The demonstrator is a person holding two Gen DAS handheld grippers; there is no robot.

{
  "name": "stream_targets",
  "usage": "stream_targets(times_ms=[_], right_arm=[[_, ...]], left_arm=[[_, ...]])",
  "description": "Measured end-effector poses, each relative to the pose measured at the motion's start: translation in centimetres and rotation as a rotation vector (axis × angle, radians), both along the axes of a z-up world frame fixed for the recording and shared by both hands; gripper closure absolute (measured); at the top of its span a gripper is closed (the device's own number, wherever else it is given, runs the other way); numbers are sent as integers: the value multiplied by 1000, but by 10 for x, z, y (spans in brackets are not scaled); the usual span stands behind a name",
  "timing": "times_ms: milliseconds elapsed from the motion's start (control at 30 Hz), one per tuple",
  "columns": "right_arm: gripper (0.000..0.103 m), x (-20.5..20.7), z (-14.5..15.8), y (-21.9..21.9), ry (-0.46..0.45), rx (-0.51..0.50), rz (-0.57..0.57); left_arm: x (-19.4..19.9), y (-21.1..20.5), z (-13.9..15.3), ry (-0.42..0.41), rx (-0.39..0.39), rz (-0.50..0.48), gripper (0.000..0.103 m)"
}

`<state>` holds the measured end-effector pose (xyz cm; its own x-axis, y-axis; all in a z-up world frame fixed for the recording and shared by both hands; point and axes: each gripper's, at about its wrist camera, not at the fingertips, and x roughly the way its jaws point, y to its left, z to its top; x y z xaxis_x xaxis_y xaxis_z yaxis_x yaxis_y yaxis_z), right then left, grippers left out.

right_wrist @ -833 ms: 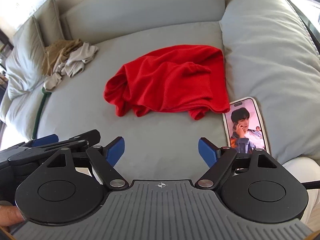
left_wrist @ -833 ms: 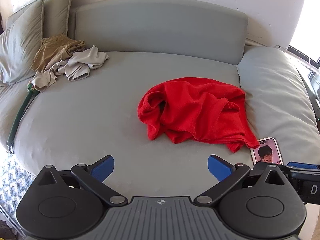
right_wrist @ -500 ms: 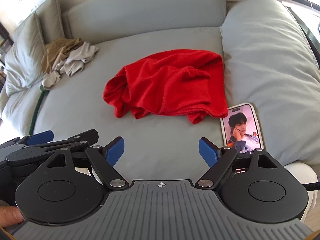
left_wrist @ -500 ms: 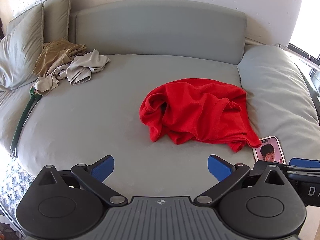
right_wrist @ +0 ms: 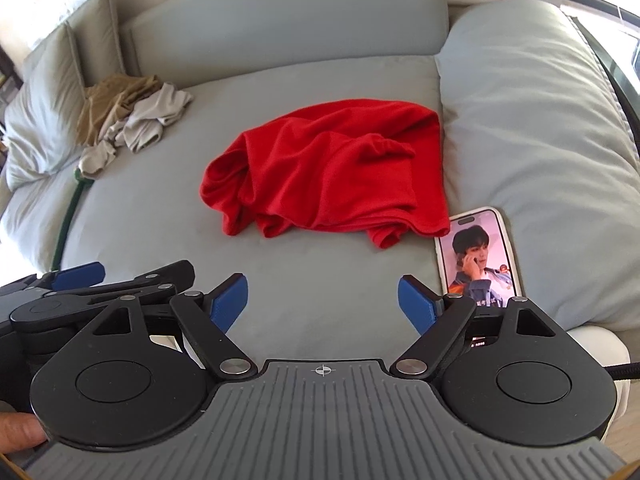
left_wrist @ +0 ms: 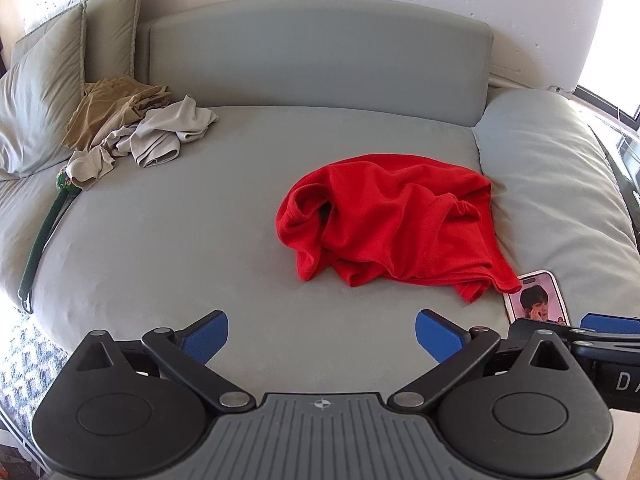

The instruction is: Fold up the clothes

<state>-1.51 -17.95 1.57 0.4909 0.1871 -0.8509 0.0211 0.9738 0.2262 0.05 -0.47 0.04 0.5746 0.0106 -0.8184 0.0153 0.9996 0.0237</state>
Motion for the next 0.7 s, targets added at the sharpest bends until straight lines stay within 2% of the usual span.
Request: stream_targets(times_ms=[700], right_arm=[[19,0,-1,1,3,-2,-3]], left_arm=[[1,2,1,1,4,-5,2]])
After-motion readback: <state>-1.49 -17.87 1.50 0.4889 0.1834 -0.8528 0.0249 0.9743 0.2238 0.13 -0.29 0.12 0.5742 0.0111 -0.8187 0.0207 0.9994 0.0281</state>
